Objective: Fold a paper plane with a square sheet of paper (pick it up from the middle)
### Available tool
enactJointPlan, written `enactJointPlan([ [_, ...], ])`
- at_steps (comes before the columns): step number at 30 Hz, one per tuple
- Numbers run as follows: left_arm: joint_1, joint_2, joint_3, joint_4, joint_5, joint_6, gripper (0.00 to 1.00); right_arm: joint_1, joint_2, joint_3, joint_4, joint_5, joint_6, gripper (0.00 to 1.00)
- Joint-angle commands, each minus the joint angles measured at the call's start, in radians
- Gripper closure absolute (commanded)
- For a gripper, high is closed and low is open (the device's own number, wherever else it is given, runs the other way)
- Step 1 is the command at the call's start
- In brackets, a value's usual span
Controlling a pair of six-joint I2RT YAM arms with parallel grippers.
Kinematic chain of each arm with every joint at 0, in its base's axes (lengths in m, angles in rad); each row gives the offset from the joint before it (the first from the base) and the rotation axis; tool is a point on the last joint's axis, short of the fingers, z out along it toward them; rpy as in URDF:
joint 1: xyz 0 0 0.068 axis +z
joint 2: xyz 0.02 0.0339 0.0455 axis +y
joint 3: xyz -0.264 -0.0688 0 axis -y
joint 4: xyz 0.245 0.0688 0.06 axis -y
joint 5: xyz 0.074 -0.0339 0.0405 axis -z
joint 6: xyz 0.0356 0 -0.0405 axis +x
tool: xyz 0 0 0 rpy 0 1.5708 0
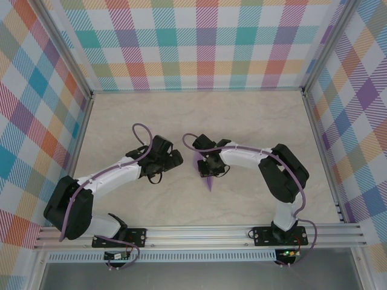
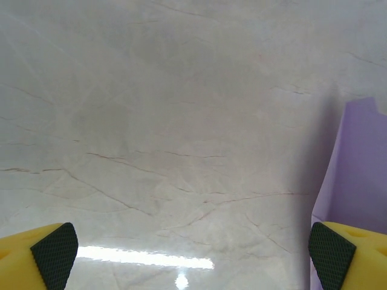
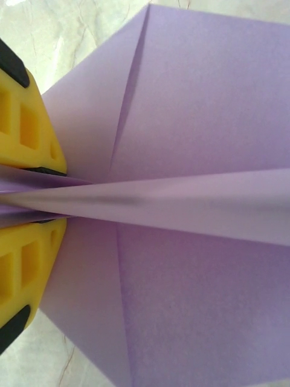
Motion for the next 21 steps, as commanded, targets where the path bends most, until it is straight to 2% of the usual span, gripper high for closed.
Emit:
enactJointPlan([
  [1, 0.018, -0.023, 0.014, -0.056, -0.039, 0.007, 0.0, 0.01, 0.02, 0.026, -0.063, 0.06, 0.04, 0.76],
  [10, 0.029, -0.033, 0.014, -0.078, -0.049, -0.002, 0.0, 0.02, 0.052, 0.033, -0.088, 0.11, 0.095, 0.81],
  [17, 0.034, -0.032, 0.016, -0.079, -0.043, 0.002, 0.0, 0.019, 0.013, 0.055, -0.111, 0.124, 0.112, 0.79],
  [21, 0.034, -0.022, 0.017, -0.075, -0.032, 0.004, 0.0, 0.019, 0.003, 0.062, -0.115, 0.124, 0.118, 0.84],
])
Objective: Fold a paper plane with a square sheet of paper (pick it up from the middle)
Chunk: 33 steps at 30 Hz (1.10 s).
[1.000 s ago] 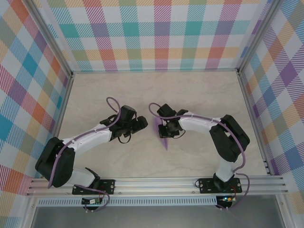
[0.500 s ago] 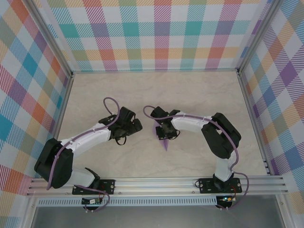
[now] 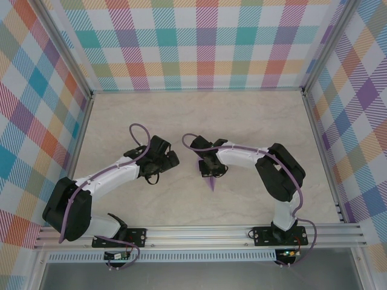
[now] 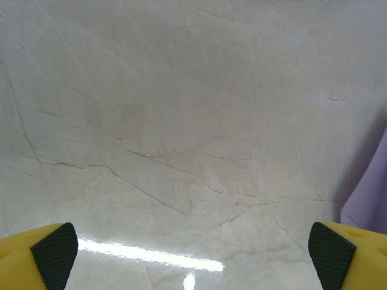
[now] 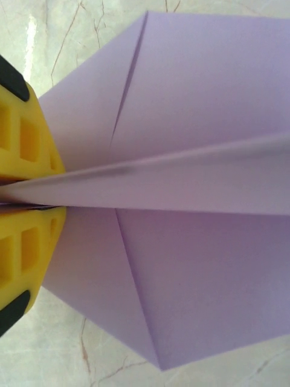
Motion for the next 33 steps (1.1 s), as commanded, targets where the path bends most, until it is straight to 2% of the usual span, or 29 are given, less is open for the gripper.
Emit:
enactJointPlan([
  [1, 0.016, -0.005, 0.017, -0.02, -0.004, 0.005, 0.0, 0.004, -0.023, 0.024, -0.039, 0.018, 0.023, 0.84],
  [8, 0.016, 0.006, 0.028, -0.029, -0.001, 0.01, 0.0, 0.003, 0.01, 0.029, -0.043, 0.024, 0.036, 0.91],
  [21, 0.016, 0.002, 0.03, -0.043, -0.008, 0.016, 0.0, 0.003, 0.039, 0.041, -0.053, 0.035, 0.045, 0.9],
  [26, 0.017, -0.012, 0.03, -0.059, -0.023, 0.018, 0.0, -0.006, 0.008, 0.158, -0.073, 0.073, -0.013, 0.88],
  [33, 0.017, -0.034, 0.021, -0.071, -0.033, 0.017, 0.0, -0.054, 0.132, 0.36, -0.064, 0.049, -0.058, 0.86],
])
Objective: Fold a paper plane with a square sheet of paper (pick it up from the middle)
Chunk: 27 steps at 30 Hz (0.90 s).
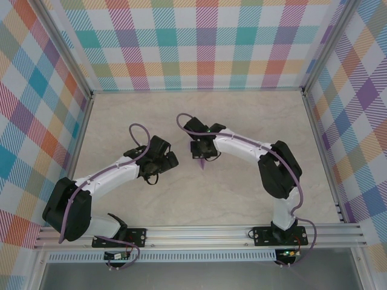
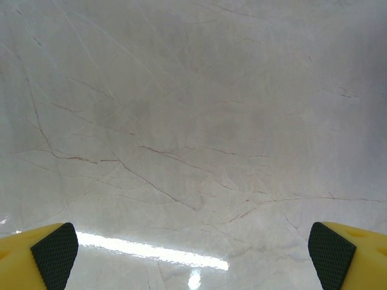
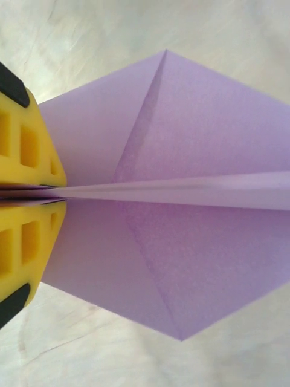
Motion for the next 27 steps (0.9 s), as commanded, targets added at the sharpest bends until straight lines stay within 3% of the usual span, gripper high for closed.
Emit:
enactJointPlan([
  [1, 0.016, -0.032, 0.015, -0.038, -0.024, 0.018, 0.0, -0.028, 0.097, 0.079, -0.012, -0.005, -0.039, 0.86],
  [10, 0.016, -0.039, 0.003, -0.04, -0.024, 0.019, 0.0, -0.062, 0.288, 0.295, -0.054, 0.006, -0.056, 0.88],
  [27, 0.018, -0.042, 0.019, -0.057, -0.04, 0.032, 0.0, -0.062, 0.357, 0.311, -0.093, -0.013, -0.017, 0.82],
])
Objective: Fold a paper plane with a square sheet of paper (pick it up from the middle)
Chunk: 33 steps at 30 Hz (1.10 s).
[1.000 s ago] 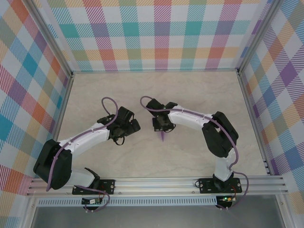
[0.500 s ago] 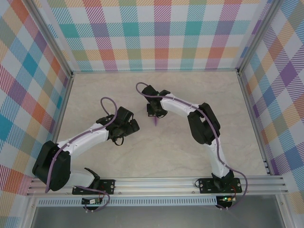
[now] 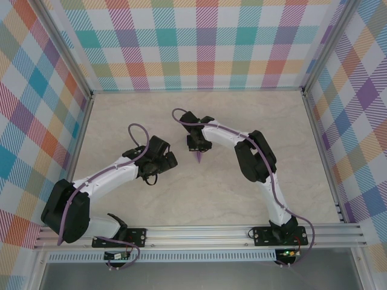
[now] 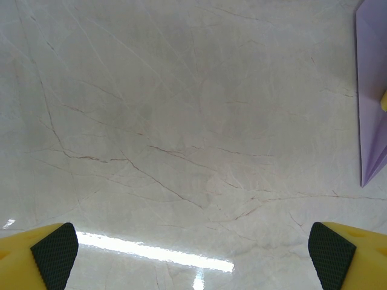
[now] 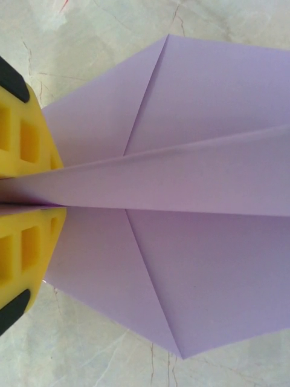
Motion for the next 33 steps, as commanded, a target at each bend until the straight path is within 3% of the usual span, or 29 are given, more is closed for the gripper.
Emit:
enactJointPlan([
  [1, 0.016, -0.025, 0.027, -0.043, -0.032, 0.022, 0.0, 0.004, 0.011, 0.038, -0.058, -0.006, 0.024, 0.81],
  [5, 0.021, -0.013, 0.086, -0.086, -0.067, 0.045, 0.0, 0.004, -0.084, 0.07, -0.094, 0.003, 0.038, 0.67],
  [10, 0.055, 0.007, 0.206, -0.15, -0.138, 0.105, 0.0, 0.002, -0.249, 0.063, -0.108, 0.037, 0.048, 0.38],
  [18, 0.163, 0.004, 0.354, -0.183, -0.26, 0.274, 0.0, -0.076, -0.571, -0.164, 0.004, 0.216, -0.011, 0.03],
  [26, 0.306, -0.083, 0.188, 0.022, -0.408, 0.396, 0.0, -0.305, -0.84, -0.55, 0.232, 0.383, -0.156, 0.0],
  [33, 0.368, -0.161, -0.092, 0.348, -0.542, 0.496, 0.0, -0.483, -1.013, -0.977, 0.614, 0.417, -0.276, 0.0],
])
